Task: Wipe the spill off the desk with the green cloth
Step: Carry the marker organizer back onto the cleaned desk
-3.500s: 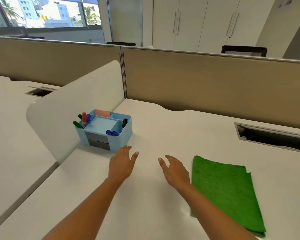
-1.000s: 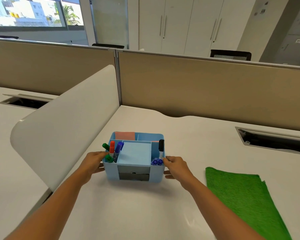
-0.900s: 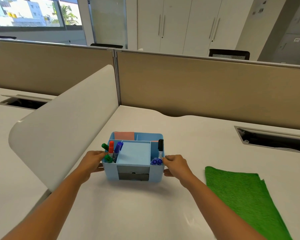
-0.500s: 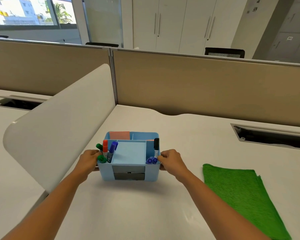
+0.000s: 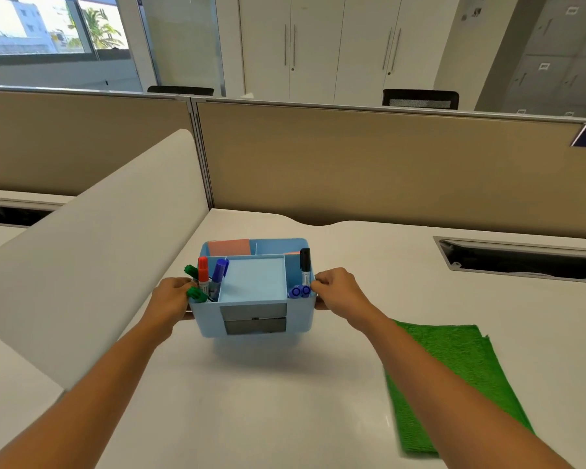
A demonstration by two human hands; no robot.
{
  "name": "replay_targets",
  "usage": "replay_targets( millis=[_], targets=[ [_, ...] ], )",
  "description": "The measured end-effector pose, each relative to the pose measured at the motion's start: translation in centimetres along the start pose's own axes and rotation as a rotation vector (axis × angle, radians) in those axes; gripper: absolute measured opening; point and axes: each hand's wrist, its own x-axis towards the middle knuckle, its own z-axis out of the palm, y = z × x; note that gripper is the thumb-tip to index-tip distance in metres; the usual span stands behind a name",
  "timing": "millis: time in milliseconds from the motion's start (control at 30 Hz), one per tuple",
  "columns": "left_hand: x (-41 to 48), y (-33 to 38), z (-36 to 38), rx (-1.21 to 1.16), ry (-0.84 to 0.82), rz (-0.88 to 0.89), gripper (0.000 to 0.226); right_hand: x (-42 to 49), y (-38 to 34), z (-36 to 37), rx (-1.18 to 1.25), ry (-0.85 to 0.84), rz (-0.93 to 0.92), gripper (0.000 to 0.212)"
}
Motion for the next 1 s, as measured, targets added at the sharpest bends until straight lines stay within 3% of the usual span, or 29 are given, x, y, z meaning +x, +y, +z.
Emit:
replay_targets(
  millis=[633, 1000],
  targets=[
    [1.7, 9.7, 20.6, 0.03, -0.093, 0.056, 0.03, 7.2, 7.7, -19.1, -0.04, 0.155, 0.033, 0.027],
    [3.7, 11.6, 29.9, 0.084, -0.109, 0.039, 0.03, 10.1, 12.9, -24.9, 0.039, 0.218, 0.089, 0.021]
  ],
)
